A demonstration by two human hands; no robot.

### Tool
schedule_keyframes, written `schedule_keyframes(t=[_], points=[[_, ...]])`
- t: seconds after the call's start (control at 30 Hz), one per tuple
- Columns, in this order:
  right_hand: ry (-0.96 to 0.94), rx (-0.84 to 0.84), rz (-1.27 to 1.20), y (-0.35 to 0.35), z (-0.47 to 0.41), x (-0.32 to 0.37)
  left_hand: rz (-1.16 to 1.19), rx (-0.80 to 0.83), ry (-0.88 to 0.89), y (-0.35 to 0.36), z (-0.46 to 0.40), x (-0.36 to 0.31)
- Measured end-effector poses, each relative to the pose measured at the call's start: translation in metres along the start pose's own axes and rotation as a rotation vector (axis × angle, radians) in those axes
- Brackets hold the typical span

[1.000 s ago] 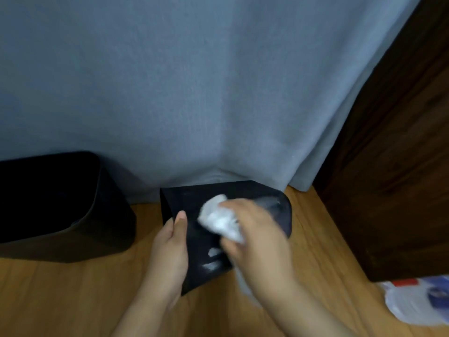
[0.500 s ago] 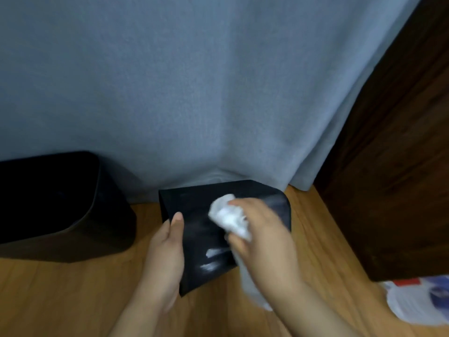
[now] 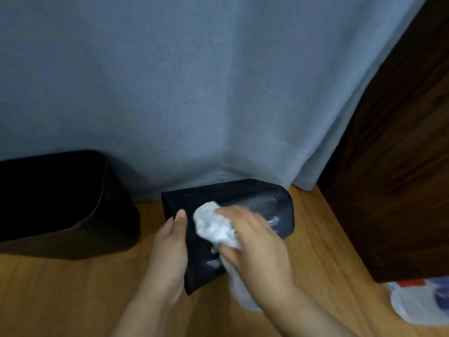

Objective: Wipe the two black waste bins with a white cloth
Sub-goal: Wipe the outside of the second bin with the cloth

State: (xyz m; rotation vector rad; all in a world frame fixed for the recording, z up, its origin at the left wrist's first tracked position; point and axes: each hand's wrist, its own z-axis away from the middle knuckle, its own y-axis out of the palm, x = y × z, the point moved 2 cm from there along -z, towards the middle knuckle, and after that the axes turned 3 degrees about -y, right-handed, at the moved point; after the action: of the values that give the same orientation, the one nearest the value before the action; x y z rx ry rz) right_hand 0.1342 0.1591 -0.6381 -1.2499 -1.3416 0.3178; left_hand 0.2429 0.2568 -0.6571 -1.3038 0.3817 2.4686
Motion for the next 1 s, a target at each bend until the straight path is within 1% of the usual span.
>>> schedule_keyframes(t=[0.1, 0.13, 0.2, 0.27, 0.33, 0.4, 0.47, 0.53, 0.57, 0.63, 0.7, 0.77, 0.9, 1.0], points=[[0.255, -0.112, 0.006, -0.013, -0.005, -0.038, 0.029, 0.036, -0.009, 0.001, 0.001, 0.000], [0.281, -0.135, 0.035, -0.016, -0.008, -0.042, 0.030, 0.043, -0.005, 0.001, 0.002, 0.000], [0.235, -0.133, 0.068, -0.015, -0.013, -0.029, 0.055, 0.043, -0.003, 0.004, 0.002, 0.002], [0.094, -0.042, -0.017, -0.007, -0.014, 0.004, 0.093, 0.053, -0.007, 0.009, 0.000, 0.004], [-0.025, -0.009, -0.052, -0.001, -0.008, 0.023, 0.150, 0.019, -0.010, 0.011, 0.001, 0.003], [-0.024, -0.008, 0.004, -0.003, -0.010, 0.013, 0.210, 0.085, -0.076, 0.013, 0.007, 0.000], [0.090, -0.061, 0.060, -0.010, -0.011, -0.011, 0.201, 0.150, -0.092, 0.010, 0.010, -0.003], [0.217, -0.132, 0.094, -0.017, -0.010, -0.028, 0.177, 0.137, -0.076, 0.009, 0.013, -0.006], [0.222, -0.156, 0.114, -0.017, -0.008, -0.030, 0.159, 0.122, -0.070, 0.008, 0.011, -0.004], [0.133, -0.126, 0.071, -0.009, -0.004, -0.016, 0.130, 0.101, -0.072, 0.010, 0.008, -0.003], [-0.027, -0.071, 0.000, 0.000, 0.002, 0.007, 0.144, 0.090, -0.097, 0.010, 0.006, -0.001], [-0.114, -0.052, 0.009, 0.005, 0.005, 0.016, 0.141, 0.070, -0.102, 0.007, 0.006, 0.000], [-0.110, -0.075, 0.039, 0.007, 0.002, 0.013, 0.155, 0.103, -0.120, 0.003, 0.003, 0.006], [-0.124, -0.074, 0.062, 0.011, 0.002, 0.013, 0.220, 0.178, -0.114, 0.000, 0.002, 0.012]])
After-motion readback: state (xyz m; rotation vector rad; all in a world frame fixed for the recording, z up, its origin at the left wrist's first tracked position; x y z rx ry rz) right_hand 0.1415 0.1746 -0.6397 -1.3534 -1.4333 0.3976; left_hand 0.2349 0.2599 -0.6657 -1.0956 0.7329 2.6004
